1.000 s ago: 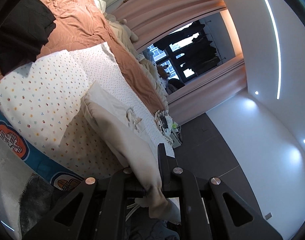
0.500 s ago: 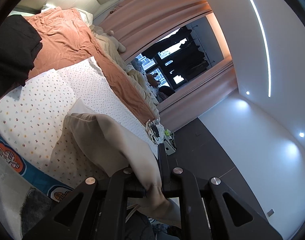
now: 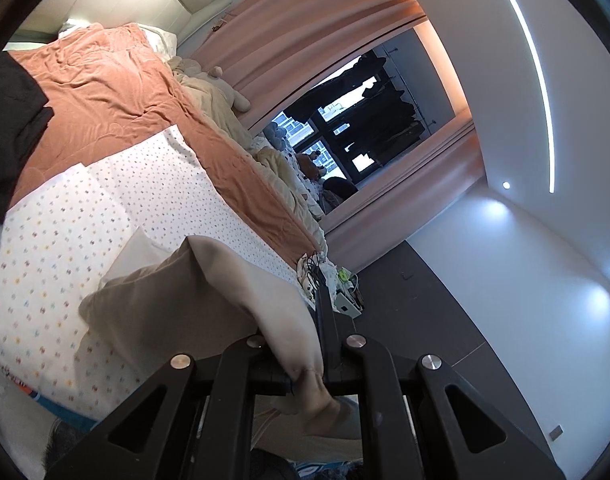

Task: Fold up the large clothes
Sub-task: 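Lift the hem with both grippers and fold it over toward the collar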

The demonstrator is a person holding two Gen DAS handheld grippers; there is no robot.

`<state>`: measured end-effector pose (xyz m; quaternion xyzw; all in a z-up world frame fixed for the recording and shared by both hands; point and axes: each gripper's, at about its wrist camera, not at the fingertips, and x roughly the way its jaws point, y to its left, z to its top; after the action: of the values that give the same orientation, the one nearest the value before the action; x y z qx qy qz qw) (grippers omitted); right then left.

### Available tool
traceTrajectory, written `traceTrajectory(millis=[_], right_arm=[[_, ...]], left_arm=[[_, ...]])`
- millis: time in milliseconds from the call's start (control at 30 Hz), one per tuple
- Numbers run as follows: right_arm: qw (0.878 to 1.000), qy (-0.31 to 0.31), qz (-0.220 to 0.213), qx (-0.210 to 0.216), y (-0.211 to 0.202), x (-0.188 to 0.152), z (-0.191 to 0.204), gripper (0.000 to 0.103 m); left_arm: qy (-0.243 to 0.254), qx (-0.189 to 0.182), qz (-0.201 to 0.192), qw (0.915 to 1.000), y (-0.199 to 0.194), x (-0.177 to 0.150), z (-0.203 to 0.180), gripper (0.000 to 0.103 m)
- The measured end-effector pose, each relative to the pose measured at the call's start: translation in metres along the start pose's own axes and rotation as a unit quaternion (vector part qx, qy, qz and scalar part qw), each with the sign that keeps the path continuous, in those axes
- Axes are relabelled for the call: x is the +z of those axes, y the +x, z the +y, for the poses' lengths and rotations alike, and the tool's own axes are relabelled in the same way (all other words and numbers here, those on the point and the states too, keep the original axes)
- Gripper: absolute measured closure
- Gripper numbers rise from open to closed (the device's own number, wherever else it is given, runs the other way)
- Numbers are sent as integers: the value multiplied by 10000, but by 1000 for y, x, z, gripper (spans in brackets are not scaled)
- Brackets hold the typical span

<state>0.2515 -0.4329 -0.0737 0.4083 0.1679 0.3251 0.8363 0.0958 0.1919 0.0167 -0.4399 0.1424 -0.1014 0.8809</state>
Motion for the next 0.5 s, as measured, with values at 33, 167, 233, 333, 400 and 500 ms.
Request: traceTrajectory(millis=[33, 167, 233, 333, 400, 500], right_arm=[[10000, 24, -28, -47, 12, 4, -1, 95], [9998, 126, -118, -113, 40, 14, -10, 95], [9996, 204, -142, -156, 50, 16, -16, 95], [9992, 271, -115, -269, 72, 19, -20, 95], [9990, 288, -63, -327, 83, 19, -23, 95], [9984, 369, 22, -428, 99, 20, -29, 95]], left_arm=[[1, 37, 22, 10000, 11, 6, 1, 92], [-1, 110, 143, 9998, 53, 31, 7, 92], [10, 163, 175, 9997, 73, 42, 11, 92], [-30, 225, 299, 9993, 102, 52, 21, 92], [-73, 286, 370, 9989, 120, 57, 30, 92], [-175, 379, 449, 9981, 143, 62, 47, 92]])
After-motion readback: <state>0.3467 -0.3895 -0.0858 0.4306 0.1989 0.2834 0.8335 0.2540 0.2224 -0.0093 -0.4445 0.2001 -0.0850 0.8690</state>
